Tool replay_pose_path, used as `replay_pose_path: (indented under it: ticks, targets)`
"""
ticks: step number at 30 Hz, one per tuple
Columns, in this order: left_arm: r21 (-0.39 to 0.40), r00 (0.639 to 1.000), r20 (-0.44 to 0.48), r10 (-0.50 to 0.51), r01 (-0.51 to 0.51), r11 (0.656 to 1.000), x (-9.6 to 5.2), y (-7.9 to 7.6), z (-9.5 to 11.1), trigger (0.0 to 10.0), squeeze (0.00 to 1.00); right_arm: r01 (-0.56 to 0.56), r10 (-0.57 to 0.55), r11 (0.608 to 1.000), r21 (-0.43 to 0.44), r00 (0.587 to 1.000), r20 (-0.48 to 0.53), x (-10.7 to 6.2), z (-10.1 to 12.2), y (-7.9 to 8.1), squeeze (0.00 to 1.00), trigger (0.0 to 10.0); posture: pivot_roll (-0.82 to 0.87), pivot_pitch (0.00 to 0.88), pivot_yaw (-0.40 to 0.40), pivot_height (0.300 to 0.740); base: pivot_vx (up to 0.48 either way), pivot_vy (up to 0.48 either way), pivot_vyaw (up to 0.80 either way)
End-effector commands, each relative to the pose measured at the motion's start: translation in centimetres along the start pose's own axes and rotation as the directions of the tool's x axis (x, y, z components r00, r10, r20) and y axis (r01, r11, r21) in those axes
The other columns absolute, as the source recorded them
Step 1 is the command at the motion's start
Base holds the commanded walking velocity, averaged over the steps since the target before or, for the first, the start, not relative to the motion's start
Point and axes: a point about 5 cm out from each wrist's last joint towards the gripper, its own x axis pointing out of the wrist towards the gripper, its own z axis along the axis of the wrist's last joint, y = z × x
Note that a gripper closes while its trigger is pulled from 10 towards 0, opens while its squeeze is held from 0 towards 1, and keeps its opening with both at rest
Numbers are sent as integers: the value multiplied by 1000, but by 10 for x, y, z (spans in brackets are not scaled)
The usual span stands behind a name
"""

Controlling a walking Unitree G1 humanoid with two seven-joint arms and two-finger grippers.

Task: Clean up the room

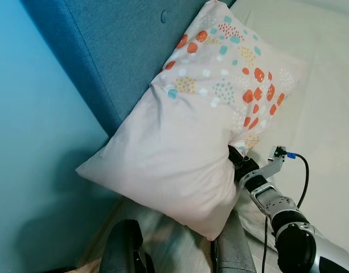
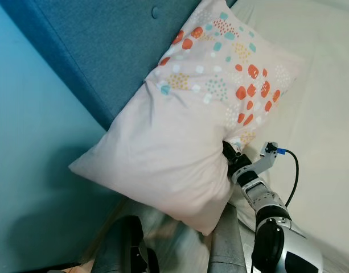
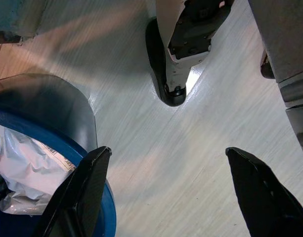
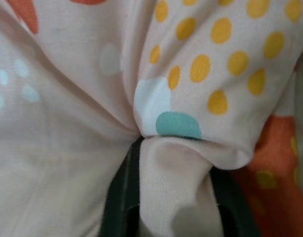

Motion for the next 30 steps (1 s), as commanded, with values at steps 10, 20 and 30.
replay_pose_path:
  ticks: [10, 20, 30]
  targets:
    - [-37, 999, -34, 32, -33, 999, 2, -1, -6, 10000, 0, -40, 53, 998, -56, 968, 247, 19, 62, 32, 0, 0, 99, 363, 65, 590, 0, 0, 0]
    - [-39, 999, 26, 31, -30, 999, 14, -5, 16, 10000, 0, -92, 170, 978, -190, 874, 456, 21, 142, 80, 0, 0, 76, 322, 51, 590, 0, 0, 0]
    - [-26, 967, 254, -25, 32, 999, 31, -16, 78, 10000, 0, -69, 309, 931, -357, 671, 674, -6, 227, 139, 0, 0, 83, 294, 40, 590, 0, 0, 0]
